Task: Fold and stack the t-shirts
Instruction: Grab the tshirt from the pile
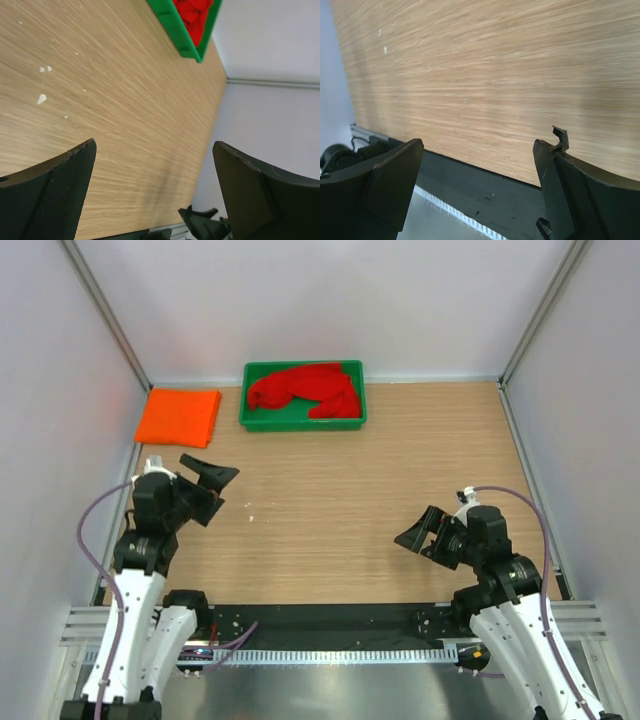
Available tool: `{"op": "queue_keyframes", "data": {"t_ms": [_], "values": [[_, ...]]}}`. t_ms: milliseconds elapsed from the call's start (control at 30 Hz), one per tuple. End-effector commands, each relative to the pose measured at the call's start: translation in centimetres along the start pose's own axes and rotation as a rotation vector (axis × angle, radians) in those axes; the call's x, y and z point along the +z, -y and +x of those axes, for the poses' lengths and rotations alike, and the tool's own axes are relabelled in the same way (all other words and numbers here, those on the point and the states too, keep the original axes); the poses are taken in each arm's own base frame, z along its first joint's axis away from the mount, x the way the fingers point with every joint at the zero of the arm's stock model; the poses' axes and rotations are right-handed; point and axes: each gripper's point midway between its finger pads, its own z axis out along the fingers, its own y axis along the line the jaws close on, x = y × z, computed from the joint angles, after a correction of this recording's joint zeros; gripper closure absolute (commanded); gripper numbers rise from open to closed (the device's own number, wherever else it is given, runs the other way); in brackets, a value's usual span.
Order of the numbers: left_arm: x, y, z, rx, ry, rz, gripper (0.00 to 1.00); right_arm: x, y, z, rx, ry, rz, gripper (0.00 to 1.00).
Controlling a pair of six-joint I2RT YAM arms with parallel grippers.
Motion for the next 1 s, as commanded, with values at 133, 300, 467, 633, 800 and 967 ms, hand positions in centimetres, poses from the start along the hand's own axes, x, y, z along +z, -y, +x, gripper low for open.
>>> {"op": "queue_keyframes", "data": {"t_ms": [133,300,467,633,800,967], "values": [[2.9,0.7,-4.9,0.067,0.06,-0.258,0.0,-1.7,-0.4,-3.0,-0.048,0.037,0.131,0.0],[7.8,4.4,-5.7,0.125,-0.09,-0.126,0.0,-3.9,-0.8,-6.9,-0.042,0.099,0.293,0.0],[14.2,9.1,-9.5,0.18,-0.086,0.049,0.0,-4.4,-2.4,-9.4,-0.118,0.091,0.322,0.0],[21.1,10.8,-10.0,0.431,-0.16,-0.114,0.0,-1.7,-3.7,-10.6,-0.094,0.014,0.296,0.0],[27.8,9.2,-11.7,0.529,-0.2,-0.249,0.07,-0.5,-3.3,-12.3,-0.119,-0.025,0.372,0.0],[33.8,7.9,-12.5,0.558,-0.127,-0.204,0.09,0.4,-3.5,-13.4,-0.11,0.007,0.369,0.0]]}}
